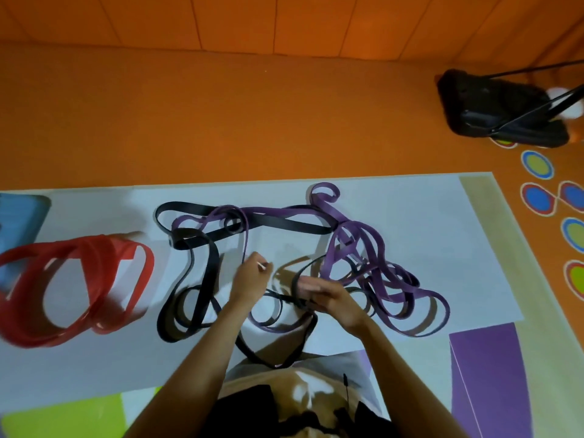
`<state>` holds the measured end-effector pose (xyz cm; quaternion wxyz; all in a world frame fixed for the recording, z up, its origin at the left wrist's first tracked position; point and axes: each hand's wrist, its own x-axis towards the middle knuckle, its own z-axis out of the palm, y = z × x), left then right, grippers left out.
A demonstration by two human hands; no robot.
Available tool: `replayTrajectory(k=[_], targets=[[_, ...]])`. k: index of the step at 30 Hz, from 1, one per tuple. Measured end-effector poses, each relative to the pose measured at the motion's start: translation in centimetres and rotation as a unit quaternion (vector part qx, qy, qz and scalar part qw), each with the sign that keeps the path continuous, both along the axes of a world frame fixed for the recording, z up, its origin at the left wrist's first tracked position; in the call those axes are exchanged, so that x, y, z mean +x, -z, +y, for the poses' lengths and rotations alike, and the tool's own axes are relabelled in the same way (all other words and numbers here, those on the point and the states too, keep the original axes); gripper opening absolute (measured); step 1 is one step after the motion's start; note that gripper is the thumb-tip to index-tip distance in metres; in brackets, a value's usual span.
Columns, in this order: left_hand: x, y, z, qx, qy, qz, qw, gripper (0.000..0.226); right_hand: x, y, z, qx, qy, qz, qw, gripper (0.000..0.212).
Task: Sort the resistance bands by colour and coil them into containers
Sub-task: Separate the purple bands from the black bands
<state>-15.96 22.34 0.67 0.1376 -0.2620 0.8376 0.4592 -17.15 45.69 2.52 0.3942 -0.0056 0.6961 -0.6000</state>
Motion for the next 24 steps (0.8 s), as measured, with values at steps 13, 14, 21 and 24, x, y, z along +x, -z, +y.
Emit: replayTrajectory(k=[13, 14, 21, 24], targets=[[-2.3, 2.1, 6.5, 0.218, -0.184, -0.013, 0.958, 0.021, -0.8, 1.6, 7.4, 0.263, 0.093, 0.131, 0.951, 0.045], [-2.5, 1.7, 5.9, 0.231, -0.225, 0.005, 0.946, 0.017, -1.3, 1.5, 7.8, 0.278, 0.091, 0.148, 0.945, 0.05], [-0.7, -0.7, 2.1, 0.234, -0.358, 0.103, 0.898, 0.012, -3.8, 2.2, 7.6, 0.344, -0.013, 0.128, 0.93, 0.049], [-0.1, -1.4, 0.7, 0.237, -0.377, 0.118, 0.887, 0.017, -3.9, 2.5, 7.0, 0.384, -0.045, 0.144, 0.911, 0.054]])
